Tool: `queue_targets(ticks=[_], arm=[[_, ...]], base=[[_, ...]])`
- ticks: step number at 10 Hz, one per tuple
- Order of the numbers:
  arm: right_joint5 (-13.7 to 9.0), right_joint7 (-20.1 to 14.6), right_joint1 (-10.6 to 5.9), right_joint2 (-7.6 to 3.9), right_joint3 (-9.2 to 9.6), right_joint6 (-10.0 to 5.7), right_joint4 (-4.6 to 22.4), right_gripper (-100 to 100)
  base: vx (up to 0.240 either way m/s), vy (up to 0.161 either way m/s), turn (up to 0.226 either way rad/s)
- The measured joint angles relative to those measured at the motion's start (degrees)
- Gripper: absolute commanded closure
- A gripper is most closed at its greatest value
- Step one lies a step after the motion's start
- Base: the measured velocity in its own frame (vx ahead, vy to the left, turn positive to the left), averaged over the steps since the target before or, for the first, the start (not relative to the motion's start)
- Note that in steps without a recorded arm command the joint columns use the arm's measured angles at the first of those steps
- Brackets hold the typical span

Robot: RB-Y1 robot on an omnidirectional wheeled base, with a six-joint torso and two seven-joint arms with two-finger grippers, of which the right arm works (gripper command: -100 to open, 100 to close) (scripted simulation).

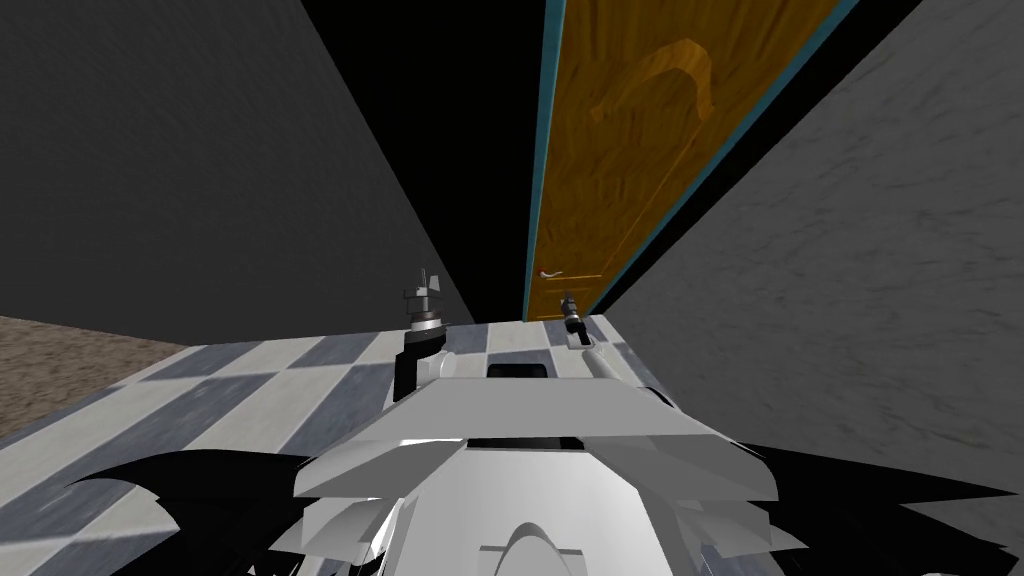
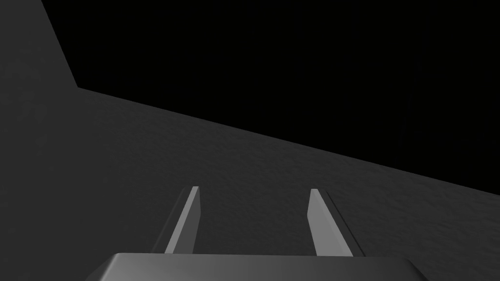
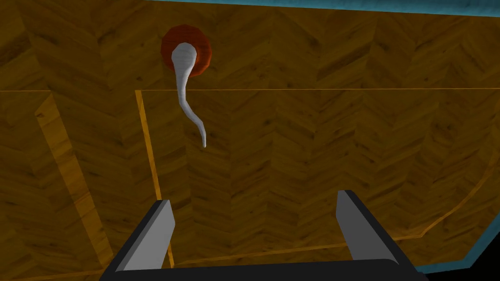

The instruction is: Pull the door open

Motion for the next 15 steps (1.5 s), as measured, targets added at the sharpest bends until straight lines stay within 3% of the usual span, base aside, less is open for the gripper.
queue_targets(ticks=[4, 15], arm=[[0.1, -0.2, -3.06, -0.53, -0.28, -1.09, 6.8, -100], [0.3, -0.6, -8.73, -1.51, -0.77, -2.82, 19.5, -100]], base=[[0.091, -0.031, 0.082], [0.066, -0.026, 0.060]])
